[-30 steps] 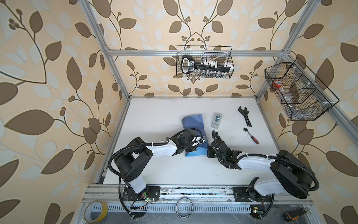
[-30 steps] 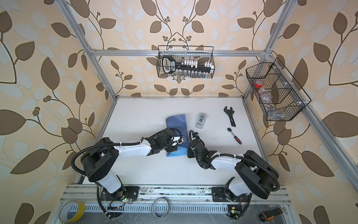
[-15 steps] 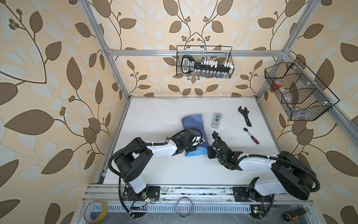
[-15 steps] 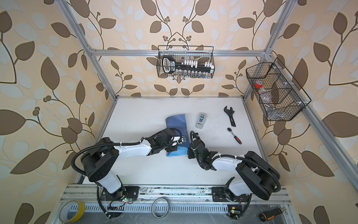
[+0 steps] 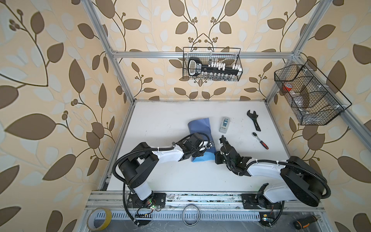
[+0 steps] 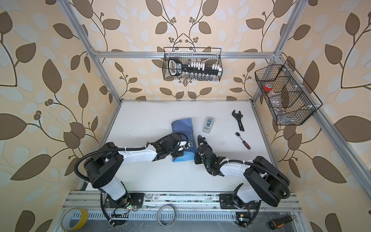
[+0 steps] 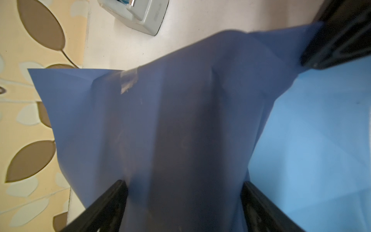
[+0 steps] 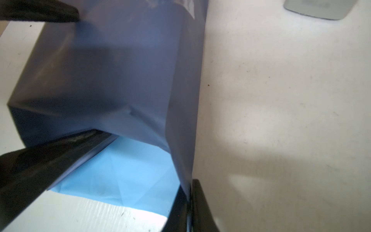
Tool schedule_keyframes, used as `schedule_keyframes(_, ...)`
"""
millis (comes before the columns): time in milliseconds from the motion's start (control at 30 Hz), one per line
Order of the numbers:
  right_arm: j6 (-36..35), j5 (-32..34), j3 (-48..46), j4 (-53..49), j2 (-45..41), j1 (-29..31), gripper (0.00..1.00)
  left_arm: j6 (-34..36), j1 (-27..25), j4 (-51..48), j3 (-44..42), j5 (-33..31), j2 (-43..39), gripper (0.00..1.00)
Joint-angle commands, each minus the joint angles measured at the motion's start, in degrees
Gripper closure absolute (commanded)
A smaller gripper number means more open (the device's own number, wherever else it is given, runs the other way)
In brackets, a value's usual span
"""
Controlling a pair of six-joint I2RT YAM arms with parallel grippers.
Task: Wrap the gift box in paper
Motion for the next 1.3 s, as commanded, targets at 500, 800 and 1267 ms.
schedule_keyframes(500,-4.0,-9.6,-1.8,-5.2,-5.6,-8.1,0.85,1.6,0.1,-3.3,0.0,-0.1,1.3,0.11)
schedule_keyframes(800,-2.1,-9.5,0.0,-2.3,-2.4,-4.6,0.88,1.6,0.1,-3.3,0.1,-0.2,1.5,0.11)
schedule_keyframes(1267,0.9,-7.4,2.5,2.1,1.8,-2.2,0.89,1.6,0.1,-3.1,0.1,-0.1,1.6,0.11)
